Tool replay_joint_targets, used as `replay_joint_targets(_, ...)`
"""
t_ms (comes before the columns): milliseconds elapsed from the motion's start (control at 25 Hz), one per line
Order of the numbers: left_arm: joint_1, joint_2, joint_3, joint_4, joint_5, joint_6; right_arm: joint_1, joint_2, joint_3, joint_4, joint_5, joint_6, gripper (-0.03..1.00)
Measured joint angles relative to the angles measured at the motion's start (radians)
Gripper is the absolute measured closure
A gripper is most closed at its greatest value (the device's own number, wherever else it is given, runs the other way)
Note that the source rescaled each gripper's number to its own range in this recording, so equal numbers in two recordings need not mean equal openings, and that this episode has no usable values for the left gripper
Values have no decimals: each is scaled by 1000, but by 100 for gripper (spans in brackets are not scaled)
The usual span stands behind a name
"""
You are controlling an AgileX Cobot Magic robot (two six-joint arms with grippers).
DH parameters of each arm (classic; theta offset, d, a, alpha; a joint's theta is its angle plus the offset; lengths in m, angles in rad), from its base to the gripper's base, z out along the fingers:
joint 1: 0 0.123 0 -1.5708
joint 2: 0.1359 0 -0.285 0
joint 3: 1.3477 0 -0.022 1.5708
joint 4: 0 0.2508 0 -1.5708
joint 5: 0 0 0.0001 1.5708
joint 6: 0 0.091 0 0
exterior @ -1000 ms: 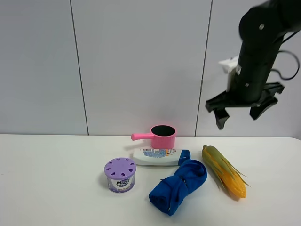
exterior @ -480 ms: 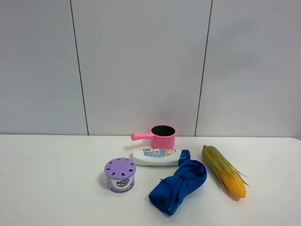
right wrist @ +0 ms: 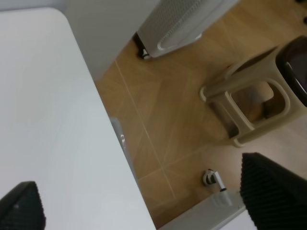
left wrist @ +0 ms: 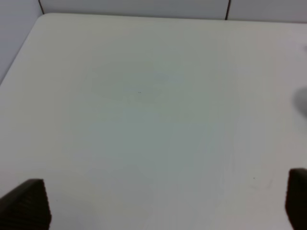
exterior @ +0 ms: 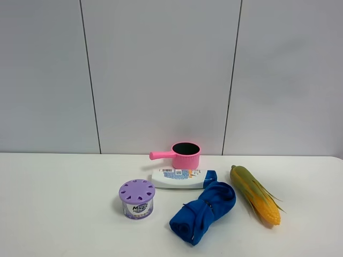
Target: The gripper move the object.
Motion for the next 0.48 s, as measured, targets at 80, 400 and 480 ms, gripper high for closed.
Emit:
replay_joint_targets(80,0,0,0,0,0,0,0,-67,0,7,26,-11,31)
replay_joint_targets(400,0,0,0,0,0,0,0,-421,121,8,28,-43,31)
replay_joint_targets(480,0,0,0,0,0,0,0,-517,220,13,29,-45,31)
